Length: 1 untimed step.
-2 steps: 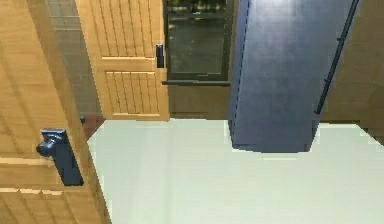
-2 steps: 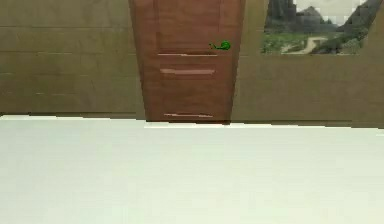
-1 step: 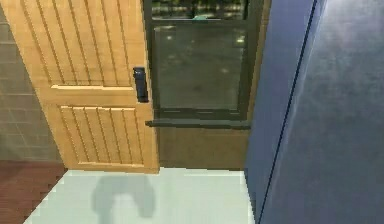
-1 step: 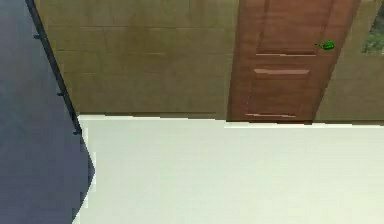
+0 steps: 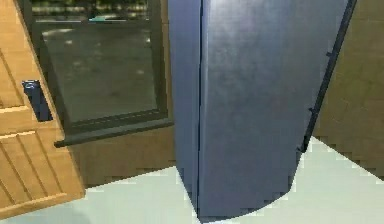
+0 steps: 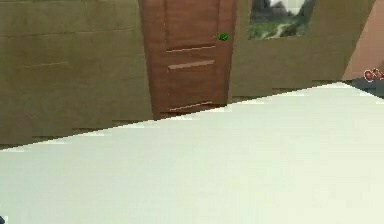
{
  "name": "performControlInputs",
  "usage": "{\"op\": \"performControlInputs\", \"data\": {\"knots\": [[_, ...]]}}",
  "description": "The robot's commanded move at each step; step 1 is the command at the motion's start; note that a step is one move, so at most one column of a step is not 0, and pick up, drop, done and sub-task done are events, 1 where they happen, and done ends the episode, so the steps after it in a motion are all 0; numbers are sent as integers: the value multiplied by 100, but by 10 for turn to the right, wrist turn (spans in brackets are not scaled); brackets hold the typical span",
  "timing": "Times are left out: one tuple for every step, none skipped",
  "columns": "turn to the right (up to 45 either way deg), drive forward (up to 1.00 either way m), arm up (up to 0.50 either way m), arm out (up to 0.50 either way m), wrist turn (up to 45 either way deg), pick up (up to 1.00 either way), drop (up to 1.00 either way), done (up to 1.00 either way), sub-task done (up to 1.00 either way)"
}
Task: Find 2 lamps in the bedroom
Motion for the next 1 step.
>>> {"op": "performControlInputs", "data": {"knots": [[0, 10, 0, 0, 0, 0, 0, 0, 0]]}}
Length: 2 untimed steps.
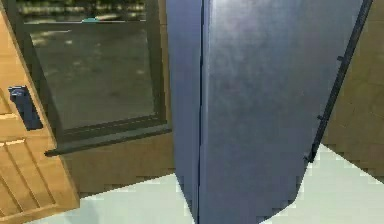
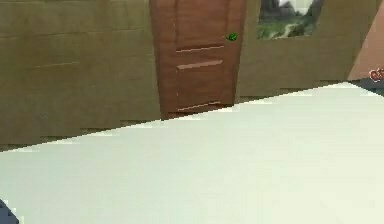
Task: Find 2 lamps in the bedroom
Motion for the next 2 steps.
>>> {"op": "performControlInputs", "data": {"knots": [[-450, 0, 0, 0, 0, 0, 0, 0, 0], [0, 30, 0, 0, 0, 0, 0, 0, 0]]}}
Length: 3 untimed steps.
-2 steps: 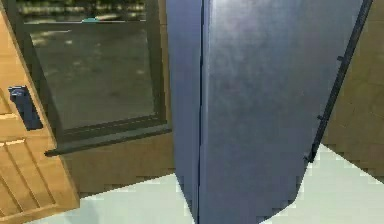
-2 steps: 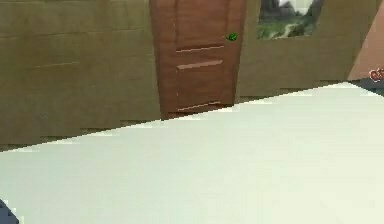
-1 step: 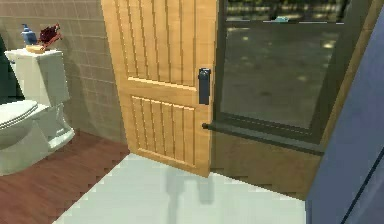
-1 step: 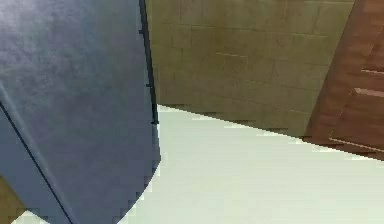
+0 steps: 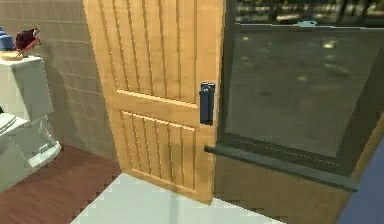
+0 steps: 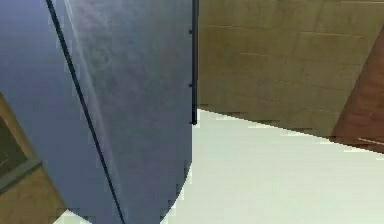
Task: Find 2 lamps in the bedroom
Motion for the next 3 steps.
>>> {"op": "performControlInputs", "data": {"knots": [[-450, 0, 0, 0, 0, 0, 0, 0, 0], [-270, 0, 0, 0, 0, 0, 0, 0, 0], [0, 65, 0, 0, 0, 0, 0, 0, 0]]}}
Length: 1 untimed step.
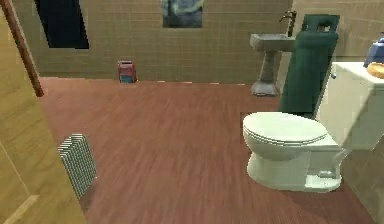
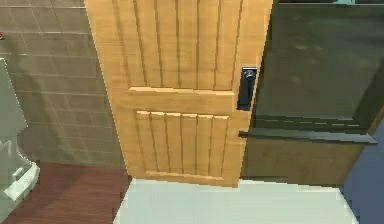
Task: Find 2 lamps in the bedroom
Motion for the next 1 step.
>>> {"op": "performControlInputs", "data": {"knots": [[-150, 0, 0, 0, 0, 0, 0, 0, 0]]}}
